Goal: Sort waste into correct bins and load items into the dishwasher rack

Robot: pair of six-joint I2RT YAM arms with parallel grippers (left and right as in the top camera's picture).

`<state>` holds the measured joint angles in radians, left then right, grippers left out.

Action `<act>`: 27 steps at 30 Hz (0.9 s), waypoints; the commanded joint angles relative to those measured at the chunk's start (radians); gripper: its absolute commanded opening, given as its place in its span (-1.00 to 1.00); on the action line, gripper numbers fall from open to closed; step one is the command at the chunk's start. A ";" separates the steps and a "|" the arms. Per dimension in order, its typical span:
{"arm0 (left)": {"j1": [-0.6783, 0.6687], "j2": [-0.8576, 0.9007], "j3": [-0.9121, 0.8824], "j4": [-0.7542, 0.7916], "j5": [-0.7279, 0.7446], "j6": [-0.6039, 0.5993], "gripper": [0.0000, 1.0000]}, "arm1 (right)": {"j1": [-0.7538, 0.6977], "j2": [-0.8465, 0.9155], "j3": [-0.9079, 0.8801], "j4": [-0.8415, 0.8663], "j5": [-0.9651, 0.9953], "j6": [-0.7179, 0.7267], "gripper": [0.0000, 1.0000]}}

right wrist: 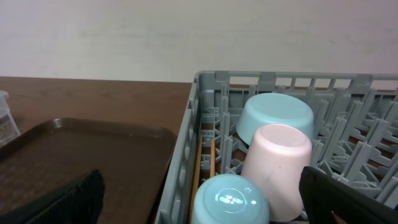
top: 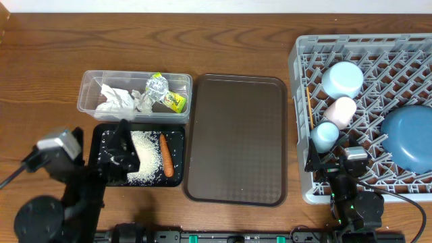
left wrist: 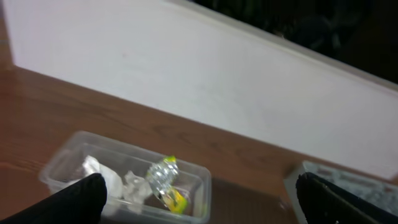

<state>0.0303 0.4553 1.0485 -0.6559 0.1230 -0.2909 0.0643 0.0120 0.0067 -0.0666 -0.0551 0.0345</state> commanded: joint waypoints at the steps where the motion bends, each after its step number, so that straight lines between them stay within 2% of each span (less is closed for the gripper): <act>1: 0.003 -0.045 -0.012 -0.003 -0.068 0.006 1.00 | 0.029 -0.007 -0.001 -0.005 0.006 0.010 0.99; 12: 0.003 -0.151 -0.063 -0.048 -0.072 0.006 1.00 | 0.029 -0.007 -0.001 -0.005 0.006 0.010 0.98; 19: 0.003 -0.214 -0.247 -0.048 -0.071 0.006 1.00 | 0.029 -0.007 -0.001 -0.005 0.006 0.010 0.99; 27: 0.003 -0.280 -0.472 -0.196 -0.072 0.006 1.00 | 0.029 -0.007 -0.001 -0.005 0.006 0.010 0.99</act>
<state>0.0303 0.2005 0.6212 -0.8322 0.0666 -0.2909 0.0643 0.0120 0.0067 -0.0669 -0.0547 0.0345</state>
